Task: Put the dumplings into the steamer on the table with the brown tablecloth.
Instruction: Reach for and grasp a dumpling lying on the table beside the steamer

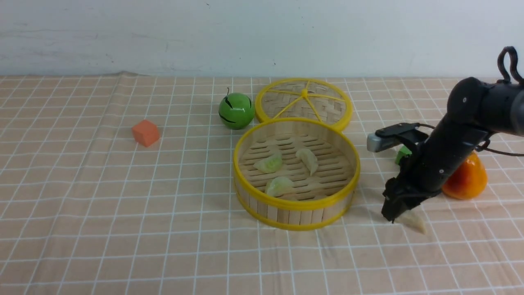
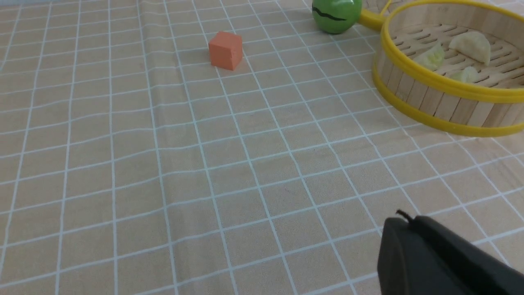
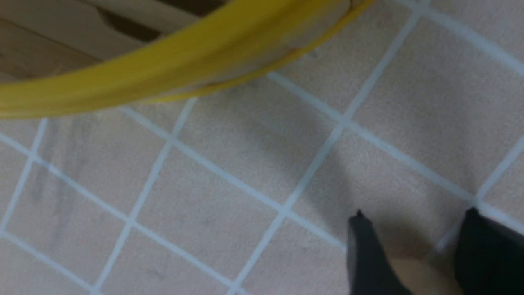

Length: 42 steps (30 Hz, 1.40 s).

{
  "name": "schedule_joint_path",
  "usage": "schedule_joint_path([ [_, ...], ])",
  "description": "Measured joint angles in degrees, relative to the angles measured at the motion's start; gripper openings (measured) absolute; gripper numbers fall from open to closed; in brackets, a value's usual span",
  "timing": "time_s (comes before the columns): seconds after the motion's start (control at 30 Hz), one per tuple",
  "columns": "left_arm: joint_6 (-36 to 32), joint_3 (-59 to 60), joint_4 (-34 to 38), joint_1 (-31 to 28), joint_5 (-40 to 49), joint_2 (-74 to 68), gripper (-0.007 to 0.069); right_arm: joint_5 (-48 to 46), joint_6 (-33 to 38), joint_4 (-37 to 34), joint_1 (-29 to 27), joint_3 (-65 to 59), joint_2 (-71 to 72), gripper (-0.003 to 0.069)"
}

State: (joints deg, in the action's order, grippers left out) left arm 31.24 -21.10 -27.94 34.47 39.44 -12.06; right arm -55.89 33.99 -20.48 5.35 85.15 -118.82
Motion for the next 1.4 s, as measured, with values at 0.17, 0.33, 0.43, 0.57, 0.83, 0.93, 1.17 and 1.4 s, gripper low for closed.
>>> schedule_joint_path([
  [0.17, 0.0, 0.0, -0.18, 0.0, 0.0, 0.0, -0.0014, -6.68, -1.87, 0.44, 0.1, 2.15, 0.21, 0.0006],
  [0.33, 0.0, 0.0, -0.18, 0.0, 0.0, 0.0, -0.0013, -9.24, -3.42, 0.18, 0.16, 5.45, 3.59, -0.0018],
  [0.43, 0.0, 0.0, -0.18, 0.0, 0.0, 0.0, -0.0013, -9.7, -4.89, -0.13, 0.22, 7.06, 6.47, -0.0018],
  [0.57, 0.0, 0.0, -0.18, 0.0, 0.0, 0.0, -0.0013, -9.85, -8.28, -0.13, 0.32, 7.4, 8.63, -0.0017],
  [0.83, 0.0, 0.0, -0.19, 0.0, -0.07, 0.0, -0.0009, -13.07, -18.38, 6.21, 0.43, 6.57, 7.41, 0.0043],
  [0.93, 0.0, 0.0, -0.19, 0.0, -0.07, 0.0, -0.0006, -13.45, -21.09, 7.27, 0.43, 5.93, 5.46, 0.0161],
  [1.17, 0.0, 0.0, -0.19, 0.0, -0.07, 0.0, -0.0001, -13.49, -22.55, 2.36, 0.43, 5.47, -1.24, 0.0412],
  [1.4, 0.0, 0.0, -0.19, 0.0, -0.07, 0.0, 0.0001, -13.54, -22.85, 2.93, 0.55, 5.84, -3.68, 0.026],
])
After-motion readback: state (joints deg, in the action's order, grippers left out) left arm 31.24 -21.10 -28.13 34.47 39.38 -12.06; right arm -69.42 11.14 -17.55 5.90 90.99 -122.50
